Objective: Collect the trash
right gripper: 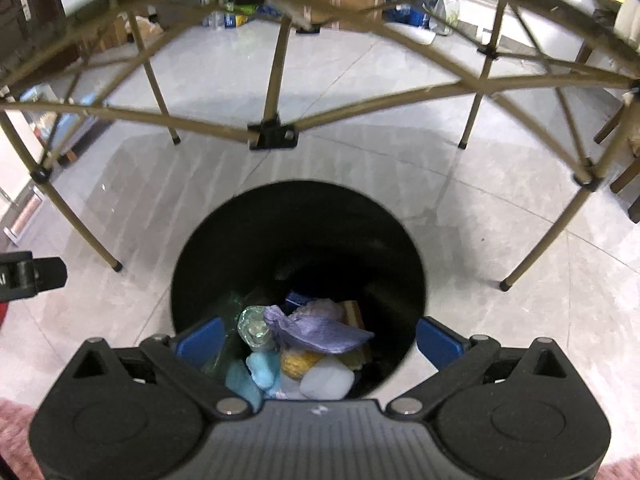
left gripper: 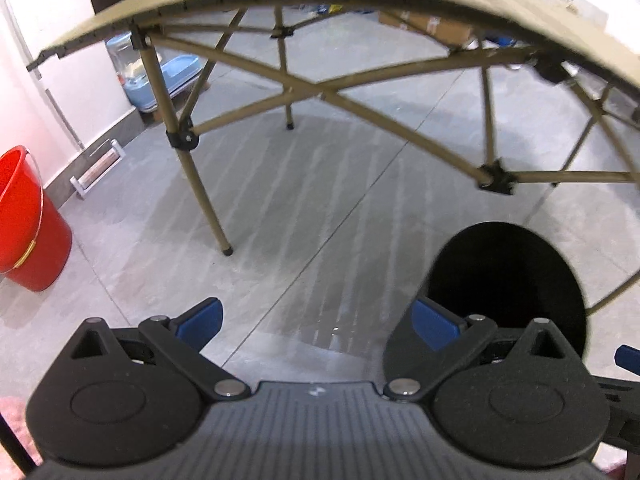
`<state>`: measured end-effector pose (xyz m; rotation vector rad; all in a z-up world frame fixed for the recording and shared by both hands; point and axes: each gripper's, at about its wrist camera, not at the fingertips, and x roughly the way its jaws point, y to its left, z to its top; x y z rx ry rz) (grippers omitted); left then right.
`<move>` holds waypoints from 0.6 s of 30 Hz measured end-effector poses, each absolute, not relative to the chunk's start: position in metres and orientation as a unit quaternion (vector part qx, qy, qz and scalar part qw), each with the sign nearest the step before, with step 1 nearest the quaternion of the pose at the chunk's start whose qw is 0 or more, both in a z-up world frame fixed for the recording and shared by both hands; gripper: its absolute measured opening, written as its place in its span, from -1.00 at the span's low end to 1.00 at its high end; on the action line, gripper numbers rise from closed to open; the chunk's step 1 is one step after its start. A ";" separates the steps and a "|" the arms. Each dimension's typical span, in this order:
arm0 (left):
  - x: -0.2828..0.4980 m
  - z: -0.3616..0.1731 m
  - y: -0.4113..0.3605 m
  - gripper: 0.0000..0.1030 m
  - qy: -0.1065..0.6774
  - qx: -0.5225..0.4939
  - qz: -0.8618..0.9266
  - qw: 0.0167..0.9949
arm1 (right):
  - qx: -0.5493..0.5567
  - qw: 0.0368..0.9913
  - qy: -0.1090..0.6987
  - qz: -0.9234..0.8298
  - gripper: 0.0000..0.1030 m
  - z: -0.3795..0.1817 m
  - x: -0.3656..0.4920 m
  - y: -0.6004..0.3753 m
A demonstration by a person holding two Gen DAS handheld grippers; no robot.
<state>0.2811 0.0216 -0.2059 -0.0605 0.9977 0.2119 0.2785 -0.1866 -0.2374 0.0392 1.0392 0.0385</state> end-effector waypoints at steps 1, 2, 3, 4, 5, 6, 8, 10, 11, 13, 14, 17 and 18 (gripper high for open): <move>0.276 -0.200 0.020 1.00 0.475 -0.027 0.095 0.875 | 0.020 0.870 0.493 0.019 1.00 -0.230 0.271 -0.190; 0.269 -0.193 0.017 1.00 0.471 -0.022 0.087 0.877 | 0.020 0.871 0.490 0.020 1.00 -0.221 0.264 -0.194; 0.262 -0.188 0.014 1.00 0.469 -0.017 0.082 0.879 | 0.020 0.873 0.486 0.022 1.00 -0.212 0.255 -0.198; 0.256 -0.182 0.012 1.00 0.468 -0.012 0.078 0.880 | 0.021 0.875 0.482 0.023 1.00 -0.205 0.247 -0.202; 0.249 -0.177 0.010 1.00 0.467 -0.009 0.074 0.881 | 0.023 0.877 0.479 0.022 1.00 -0.198 0.240 -0.206; 0.242 -0.171 0.008 1.00 0.467 -0.009 0.069 0.882 | 0.024 0.880 0.474 0.021 1.00 -0.190 0.232 -0.209; 0.227 -0.159 0.006 1.00 0.465 -0.010 0.055 0.884 | 0.025 0.886 0.463 0.016 1.00 -0.173 0.214 -0.215; 0.210 -0.145 0.001 1.00 0.459 -0.005 0.040 0.888 | 0.028 0.888 0.458 0.016 1.00 -0.159 0.199 -0.219; 0.202 -0.139 -0.001 1.00 0.456 -0.003 0.034 0.890 | 0.029 0.890 0.456 0.017 1.00 -0.152 0.191 -0.220; 0.185 -0.126 -0.005 1.00 0.448 0.004 0.022 0.894 | 0.024 0.893 0.448 0.019 1.00 -0.138 0.174 -0.221; 0.177 -0.120 -0.007 1.00 0.445 0.010 0.019 0.895 | 0.018 0.896 0.442 0.019 1.00 -0.130 0.165 -0.221; 0.156 -0.106 -0.007 1.00 0.436 0.008 0.010 0.900 | 0.007 0.904 0.426 0.025 1.00 -0.111 0.139 -0.217; 0.150 -0.102 -0.006 1.00 0.435 0.006 0.007 0.900 | 0.007 0.906 0.422 0.027 1.00 -0.106 0.132 -0.217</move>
